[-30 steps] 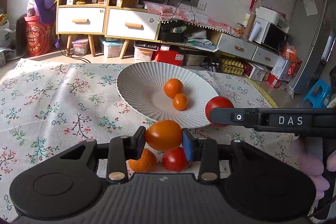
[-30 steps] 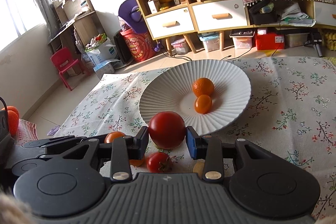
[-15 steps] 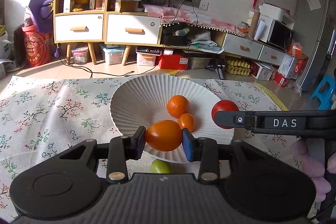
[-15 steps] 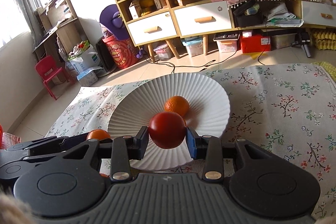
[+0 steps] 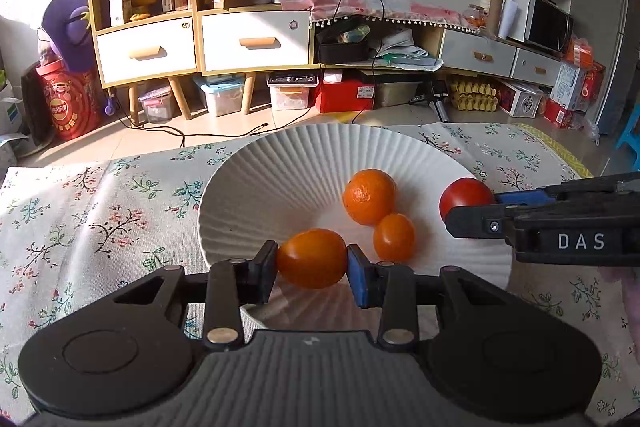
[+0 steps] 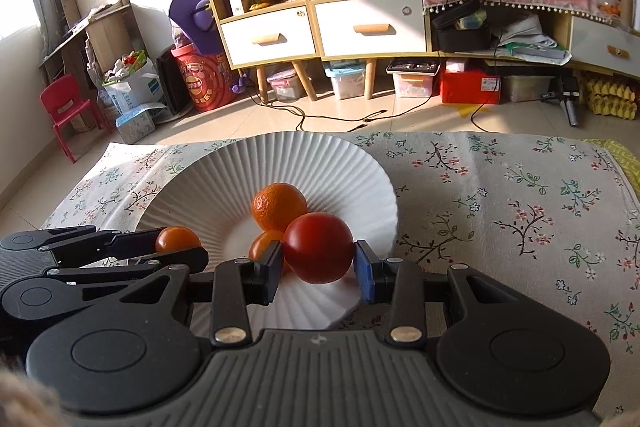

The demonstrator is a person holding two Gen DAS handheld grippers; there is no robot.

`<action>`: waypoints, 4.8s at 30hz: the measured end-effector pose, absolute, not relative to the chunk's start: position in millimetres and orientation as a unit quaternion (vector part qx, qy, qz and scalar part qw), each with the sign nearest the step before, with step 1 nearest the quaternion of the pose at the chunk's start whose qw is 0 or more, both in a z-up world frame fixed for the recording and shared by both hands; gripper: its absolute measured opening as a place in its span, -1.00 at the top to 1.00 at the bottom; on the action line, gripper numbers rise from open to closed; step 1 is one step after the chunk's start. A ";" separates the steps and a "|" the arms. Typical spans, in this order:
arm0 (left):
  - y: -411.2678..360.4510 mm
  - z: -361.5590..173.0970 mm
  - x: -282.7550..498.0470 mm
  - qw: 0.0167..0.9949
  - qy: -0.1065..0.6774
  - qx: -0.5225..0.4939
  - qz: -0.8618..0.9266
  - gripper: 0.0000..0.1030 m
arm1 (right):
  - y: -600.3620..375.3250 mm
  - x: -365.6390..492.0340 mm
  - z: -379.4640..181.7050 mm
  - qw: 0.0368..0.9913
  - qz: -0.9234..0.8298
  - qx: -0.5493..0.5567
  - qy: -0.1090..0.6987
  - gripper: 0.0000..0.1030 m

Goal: Organize fruits
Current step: 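Lower both tomatoes into the white bowl and open both tools, then withdraw both tools from the bowl toward the remaining fruits, then grasp a brown kiwi with the left tool while the right tool grasps another kiwi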

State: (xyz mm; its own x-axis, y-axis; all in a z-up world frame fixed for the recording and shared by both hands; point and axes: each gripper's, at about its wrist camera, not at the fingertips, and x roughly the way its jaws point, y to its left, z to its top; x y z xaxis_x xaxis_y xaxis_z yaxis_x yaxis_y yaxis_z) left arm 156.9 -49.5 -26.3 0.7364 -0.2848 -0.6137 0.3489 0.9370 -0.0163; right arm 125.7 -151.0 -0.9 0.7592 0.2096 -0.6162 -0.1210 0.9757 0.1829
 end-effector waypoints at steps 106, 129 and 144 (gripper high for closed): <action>-33.6 -65.8 -8.7 0.906 0.327 0.076 -0.258 -0.84 | -129.0 31.4 -29.1 0.919 0.135 0.002 0.370 -0.80; -42.1 -56.0 1.1 0.900 0.334 0.050 -0.276 0.68 | -116.5 54.3 -24.7 0.928 0.137 -0.019 0.346 0.22; -26.5 -50.8 2.3 0.902 0.341 0.030 -0.264 0.69 | -116.6 47.8 -19.5 0.926 0.149 -0.015 0.347 0.53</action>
